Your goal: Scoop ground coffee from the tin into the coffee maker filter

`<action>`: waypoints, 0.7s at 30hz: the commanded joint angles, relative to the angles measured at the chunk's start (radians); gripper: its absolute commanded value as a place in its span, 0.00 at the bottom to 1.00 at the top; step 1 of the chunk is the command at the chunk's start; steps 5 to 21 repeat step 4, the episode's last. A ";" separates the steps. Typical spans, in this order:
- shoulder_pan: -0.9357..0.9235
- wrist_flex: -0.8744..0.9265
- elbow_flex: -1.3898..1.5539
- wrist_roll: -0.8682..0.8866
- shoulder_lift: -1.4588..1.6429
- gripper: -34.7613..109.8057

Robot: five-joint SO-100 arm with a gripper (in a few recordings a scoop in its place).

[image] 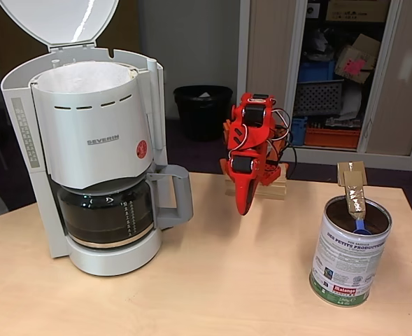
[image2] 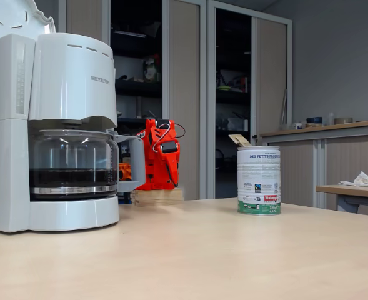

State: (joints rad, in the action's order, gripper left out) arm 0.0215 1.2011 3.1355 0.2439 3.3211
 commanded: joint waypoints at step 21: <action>0.023 0.014 0.006 0.080 0.003 0.24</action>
